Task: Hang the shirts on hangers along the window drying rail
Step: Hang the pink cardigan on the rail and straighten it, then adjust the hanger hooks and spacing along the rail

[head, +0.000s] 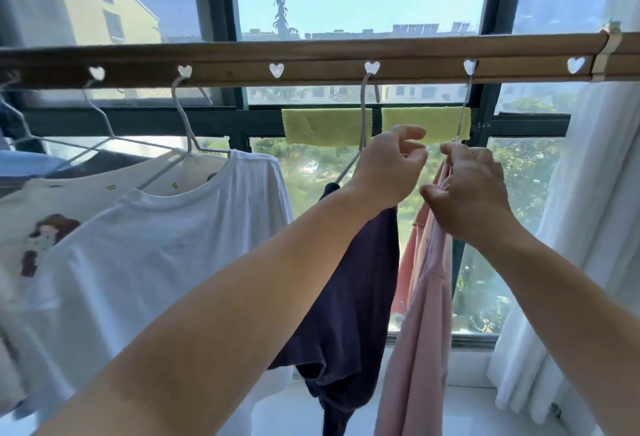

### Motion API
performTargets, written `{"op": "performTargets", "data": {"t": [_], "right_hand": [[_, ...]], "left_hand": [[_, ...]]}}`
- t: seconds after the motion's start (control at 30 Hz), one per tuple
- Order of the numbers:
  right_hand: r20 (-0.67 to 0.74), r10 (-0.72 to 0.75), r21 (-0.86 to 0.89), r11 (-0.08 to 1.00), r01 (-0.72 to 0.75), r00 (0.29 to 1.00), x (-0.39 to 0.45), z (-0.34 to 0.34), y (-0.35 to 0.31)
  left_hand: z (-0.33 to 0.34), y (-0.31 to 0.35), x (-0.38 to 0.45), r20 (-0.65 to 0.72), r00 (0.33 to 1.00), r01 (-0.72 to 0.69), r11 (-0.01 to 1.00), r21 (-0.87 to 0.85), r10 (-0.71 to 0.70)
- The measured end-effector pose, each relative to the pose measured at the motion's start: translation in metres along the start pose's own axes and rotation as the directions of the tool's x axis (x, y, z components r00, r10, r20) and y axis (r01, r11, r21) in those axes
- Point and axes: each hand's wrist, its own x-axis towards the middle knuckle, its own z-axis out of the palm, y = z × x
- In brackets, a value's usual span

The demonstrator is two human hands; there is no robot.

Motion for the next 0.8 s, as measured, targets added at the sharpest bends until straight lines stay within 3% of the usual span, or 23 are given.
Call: {"op": "performTargets", "data": {"t": [0.2, 0.37, 0.57, 0.8], "right_hand": [[-0.007, 0.025, -0.037, 0.999, -0.025, 1.0, -0.012, 0.013, -0.026], [-0.015, 0.038, -0.028, 0.999, -0.039, 0.999, -0.023, 0.017, -0.044], [-0.016, 0.049, -0.04, 0.998, -0.049, 0.999, -0.033, 0.02, -0.066], [-0.036, 0.072, -0.02, 0.997, -0.073, 0.997, -0.043, 0.029, -0.075]], "left_hand": [[-0.045, -0.003, -0.018, -0.073, 0.986, -0.134, 0.968, 0.214, 0.153], [-0.077, -0.018, -0.033, -0.02, 0.999, -0.033, 0.882, 0.47, 0.048], [-0.11, -0.031, -0.05, 0.094, 0.995, -0.011, 0.891, 0.453, -0.035], [-0.128, -0.044, -0.062, 0.061, 0.996, 0.029, 0.915, 0.402, -0.058]]}}
